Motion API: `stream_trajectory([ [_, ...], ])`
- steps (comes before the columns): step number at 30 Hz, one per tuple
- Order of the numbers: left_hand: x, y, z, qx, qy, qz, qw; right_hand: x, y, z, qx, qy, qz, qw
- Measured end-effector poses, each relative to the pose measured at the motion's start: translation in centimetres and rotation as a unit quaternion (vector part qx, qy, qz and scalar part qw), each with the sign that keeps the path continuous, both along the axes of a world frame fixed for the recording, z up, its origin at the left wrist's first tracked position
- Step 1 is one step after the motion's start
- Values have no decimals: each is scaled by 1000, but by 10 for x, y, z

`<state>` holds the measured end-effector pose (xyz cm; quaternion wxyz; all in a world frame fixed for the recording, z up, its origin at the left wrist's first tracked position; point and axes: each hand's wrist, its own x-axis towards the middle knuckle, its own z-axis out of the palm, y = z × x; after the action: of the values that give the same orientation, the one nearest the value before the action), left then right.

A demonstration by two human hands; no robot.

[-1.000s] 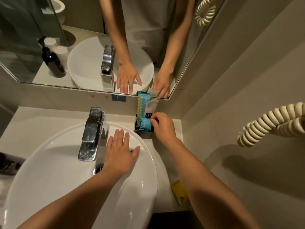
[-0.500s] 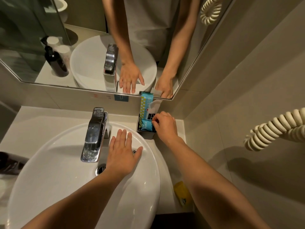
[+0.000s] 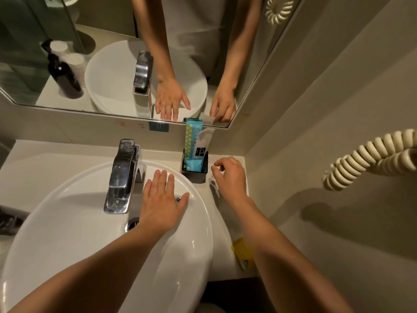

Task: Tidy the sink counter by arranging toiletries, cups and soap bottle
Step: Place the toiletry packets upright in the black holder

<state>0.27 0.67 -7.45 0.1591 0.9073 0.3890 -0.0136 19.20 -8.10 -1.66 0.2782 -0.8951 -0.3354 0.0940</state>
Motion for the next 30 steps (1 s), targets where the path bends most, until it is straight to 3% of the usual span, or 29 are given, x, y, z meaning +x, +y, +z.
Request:
stream_trajectory([
  [6,0,1,0,7,10,-5,1000,-17,-70,-12,-67,50,-93,992],
  [17,1,0,-3,2,-1,1,1000,-100,-174,-44,-226,148,-226,936],
  [22,1,0,-3,-2,-6,0,1000,-112,-174,-48,-212,138,-252,934],
  [26,1,1,-4,-5,-12,-3,1000,-114,-168,-49,-198,171,-263,929],
  [30,0,1,-6,-10,-10,-4,1000,-115,-167,-55,-121,239,-291,919],
])
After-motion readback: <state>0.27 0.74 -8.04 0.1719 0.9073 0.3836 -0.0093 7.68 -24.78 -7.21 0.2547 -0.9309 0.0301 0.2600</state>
